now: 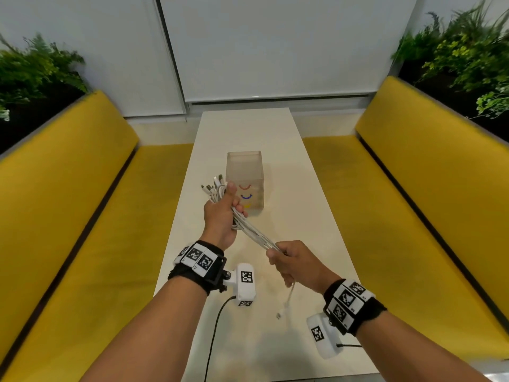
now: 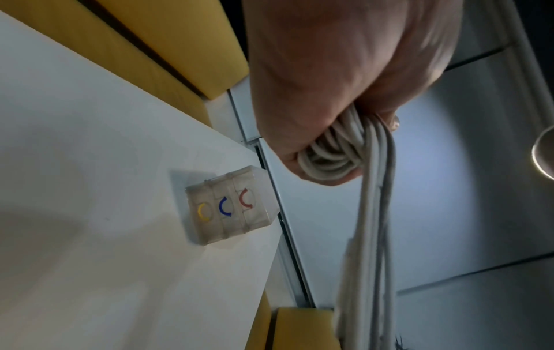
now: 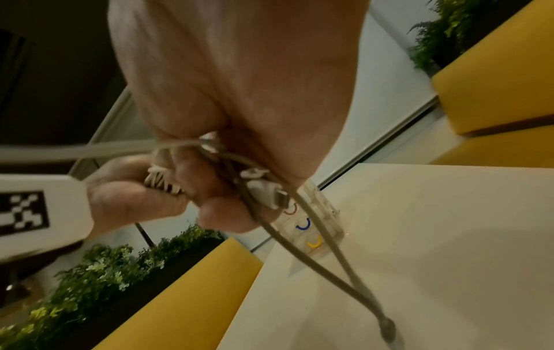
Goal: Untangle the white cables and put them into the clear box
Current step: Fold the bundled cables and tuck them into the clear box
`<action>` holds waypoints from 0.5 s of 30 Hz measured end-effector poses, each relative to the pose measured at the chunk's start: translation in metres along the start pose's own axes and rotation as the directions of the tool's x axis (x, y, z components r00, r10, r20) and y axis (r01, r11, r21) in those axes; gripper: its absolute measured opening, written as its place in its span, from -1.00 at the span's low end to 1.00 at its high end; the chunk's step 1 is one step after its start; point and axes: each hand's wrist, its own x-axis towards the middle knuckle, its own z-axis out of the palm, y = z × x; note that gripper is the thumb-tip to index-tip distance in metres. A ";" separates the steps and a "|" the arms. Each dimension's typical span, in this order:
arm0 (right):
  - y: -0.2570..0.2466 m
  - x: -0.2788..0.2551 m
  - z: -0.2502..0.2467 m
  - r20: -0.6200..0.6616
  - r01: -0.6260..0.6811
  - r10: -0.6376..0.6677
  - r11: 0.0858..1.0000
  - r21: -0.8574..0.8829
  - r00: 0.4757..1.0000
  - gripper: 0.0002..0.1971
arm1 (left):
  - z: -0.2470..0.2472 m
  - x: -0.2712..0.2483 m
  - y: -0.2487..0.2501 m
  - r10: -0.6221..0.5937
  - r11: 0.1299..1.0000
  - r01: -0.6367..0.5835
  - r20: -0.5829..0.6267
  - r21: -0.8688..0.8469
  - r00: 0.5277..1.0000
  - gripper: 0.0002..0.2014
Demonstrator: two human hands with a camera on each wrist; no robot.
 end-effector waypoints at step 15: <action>-0.059 0.006 -0.036 0.198 -0.083 0.190 0.890 -0.449 0.962 -0.59 | -0.007 -0.018 0.011 0.084 0.751 -0.251 0.288 0.611 0.954 -0.72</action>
